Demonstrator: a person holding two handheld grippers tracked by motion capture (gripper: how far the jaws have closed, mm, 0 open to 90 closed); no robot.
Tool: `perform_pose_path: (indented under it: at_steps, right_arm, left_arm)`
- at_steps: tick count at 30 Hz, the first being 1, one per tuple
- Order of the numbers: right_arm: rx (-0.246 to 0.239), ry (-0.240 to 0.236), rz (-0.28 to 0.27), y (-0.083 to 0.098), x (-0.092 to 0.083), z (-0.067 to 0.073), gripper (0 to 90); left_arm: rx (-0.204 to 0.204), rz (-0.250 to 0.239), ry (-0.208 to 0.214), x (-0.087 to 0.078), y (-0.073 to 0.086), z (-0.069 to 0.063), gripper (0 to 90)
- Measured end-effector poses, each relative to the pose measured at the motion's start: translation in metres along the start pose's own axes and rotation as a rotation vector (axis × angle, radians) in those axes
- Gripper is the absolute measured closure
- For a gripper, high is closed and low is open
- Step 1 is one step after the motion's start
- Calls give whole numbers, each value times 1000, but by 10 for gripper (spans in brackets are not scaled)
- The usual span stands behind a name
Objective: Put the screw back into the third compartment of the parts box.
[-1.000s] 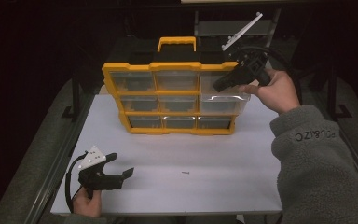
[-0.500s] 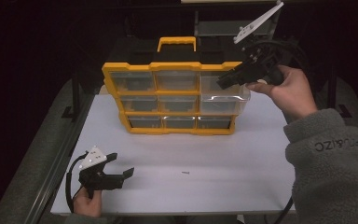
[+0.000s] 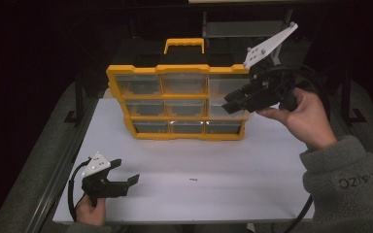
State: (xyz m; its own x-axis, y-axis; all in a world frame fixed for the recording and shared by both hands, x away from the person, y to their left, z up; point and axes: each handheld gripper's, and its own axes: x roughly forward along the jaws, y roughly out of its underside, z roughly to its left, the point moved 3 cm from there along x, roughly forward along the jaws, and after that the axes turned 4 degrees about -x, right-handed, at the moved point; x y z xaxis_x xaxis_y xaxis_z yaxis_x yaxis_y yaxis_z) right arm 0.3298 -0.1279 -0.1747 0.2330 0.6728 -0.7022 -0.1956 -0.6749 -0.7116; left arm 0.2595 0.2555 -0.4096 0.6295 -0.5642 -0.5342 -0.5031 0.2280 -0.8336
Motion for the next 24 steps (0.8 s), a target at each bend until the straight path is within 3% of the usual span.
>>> perform_pose_path:
  at_steps: [11, 24]
  right_arm:
    - [1, -59, -8, 34, 38, 24, 593]
    - [1, -92, 22, 67, 88, 38, 567]
  left_arm:
    - [11, -6, -5, 1, 0, -1, 137]
    - [5, -2, -5, -1, 0, 0, 137]
